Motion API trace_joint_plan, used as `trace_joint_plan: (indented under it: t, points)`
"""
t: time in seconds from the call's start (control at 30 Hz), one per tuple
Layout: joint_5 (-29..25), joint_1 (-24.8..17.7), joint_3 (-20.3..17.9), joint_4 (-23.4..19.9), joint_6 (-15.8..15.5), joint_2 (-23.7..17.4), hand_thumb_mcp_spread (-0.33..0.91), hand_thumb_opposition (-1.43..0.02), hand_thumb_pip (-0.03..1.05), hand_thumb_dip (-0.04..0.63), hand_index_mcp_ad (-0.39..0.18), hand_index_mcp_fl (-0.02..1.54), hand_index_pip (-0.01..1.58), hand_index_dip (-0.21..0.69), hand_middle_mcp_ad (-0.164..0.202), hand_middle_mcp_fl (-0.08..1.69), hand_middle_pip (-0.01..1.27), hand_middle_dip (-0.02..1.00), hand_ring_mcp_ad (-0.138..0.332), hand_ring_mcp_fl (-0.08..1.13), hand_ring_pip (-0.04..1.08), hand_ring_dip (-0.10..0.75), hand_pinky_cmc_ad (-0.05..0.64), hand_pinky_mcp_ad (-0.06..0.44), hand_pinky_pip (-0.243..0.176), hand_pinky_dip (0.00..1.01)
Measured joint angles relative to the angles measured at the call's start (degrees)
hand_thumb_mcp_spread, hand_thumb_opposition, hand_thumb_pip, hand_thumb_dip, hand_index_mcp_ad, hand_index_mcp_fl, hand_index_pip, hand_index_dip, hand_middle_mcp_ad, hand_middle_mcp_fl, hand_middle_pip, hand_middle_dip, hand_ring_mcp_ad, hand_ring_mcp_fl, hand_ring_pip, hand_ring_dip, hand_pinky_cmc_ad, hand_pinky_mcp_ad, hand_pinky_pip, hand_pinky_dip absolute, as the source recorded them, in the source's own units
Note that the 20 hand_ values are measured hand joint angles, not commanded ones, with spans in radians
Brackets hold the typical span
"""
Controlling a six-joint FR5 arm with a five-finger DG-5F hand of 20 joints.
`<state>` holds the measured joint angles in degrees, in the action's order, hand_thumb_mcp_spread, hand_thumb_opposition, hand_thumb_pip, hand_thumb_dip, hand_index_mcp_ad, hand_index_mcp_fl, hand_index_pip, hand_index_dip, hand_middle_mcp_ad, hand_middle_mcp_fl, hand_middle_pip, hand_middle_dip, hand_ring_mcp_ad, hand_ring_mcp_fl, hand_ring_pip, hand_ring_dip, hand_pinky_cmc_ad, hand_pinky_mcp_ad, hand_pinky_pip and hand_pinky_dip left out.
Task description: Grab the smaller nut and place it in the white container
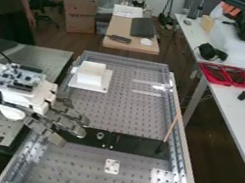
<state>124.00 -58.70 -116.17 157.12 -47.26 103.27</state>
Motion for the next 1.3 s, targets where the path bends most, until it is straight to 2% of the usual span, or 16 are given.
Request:
trace_joint_plan:
  t: [0.1,0.2,0.23,0.37,0.47,0.6,0.87,1.1,1.3]
  points:
    - [0.4,0.0,0.2,-0.4,-0.7,0.8,0.37,-0.81,0.62,0.185,-0.122,0.02,1.34,0.096,0.108,0.08,0.14,0.17,0.18,0.0,0.1,0.045,0.367,0.316,-0.099,0.44]
    - [1.1,0.1,0.5,-1.2,-1.2,1.8,0.4,-0.82,0.62,0.188,-0.122,0.02,1.38,0.154,0.11,0.09,0.14,0.17,0.18,0.0,0.09,0.051,0.368,0.311,-0.101,0.4]
    - [1.2,0.2,0.6,-1.4,-1.2,1.9,0.4,-0.82,0.62,0.199,-0.122,0.02,1.38,0.171,0.106,0.09,0.14,0.17,0.164,0.0,0.09,0.051,0.367,0.311,-0.101,0.4]
    - [1.8,0.3,0.8,-2.0,-1.4,2.6,0.41,-0.85,0.63,0.237,-0.122,0.02,1.43,0.237,0.11,0.09,0.13,0.18,0.159,0.0,0.1,0.061,0.367,0.302,-0.101,0.36]
    - [2.2,0.4,0.9,-2.2,-1.8,3.1,0.43,-0.86,0.63,0.253,-0.134,0.02,1.45,0.269,0.093,0.08,0.14,0.19,0.152,0.0,0.09,0.059,0.368,0.293,-0.101,0.32]
    - [2.8,0.7,0.5,-3.2,-1.9,3.8,0.43,-0.86,0.63,0.253,-0.136,0.02,1.44,0.284,0.091,0.09,0.14,0.19,0.148,0.0,0.09,0.059,0.367,0.293,-0.101,0.27]
    - [4.7,1.1,-0.6,-6.3,-1.7,4.8,0.45,-0.86,0.63,0.253,-0.136,0.02,1.49,0.302,0.091,0.11,0.13,0.19,0.152,0.0,0.09,0.065,0.368,0.297,-0.089,0.24]
    - [5.9,1.4,-0.5,-6.7,-2.5,5.8,0.46,-0.88,0.63,0.269,-0.136,0.02,1.51,0.302,0.091,0.13,0.14,0.2,0.131,0.0,0.09,0.065,0.365,0.278,-0.07,0.21]
    - [6.6,1.7,-0.3,-6.6,-4.1,6.4,0.48,-0.89,0.63,0.269,-0.152,0.02,1.51,0.302,0.093,0.12,0.14,0.2,0.136,0.0,0.09,0.073,0.354,0.276,-0.061,0.2]
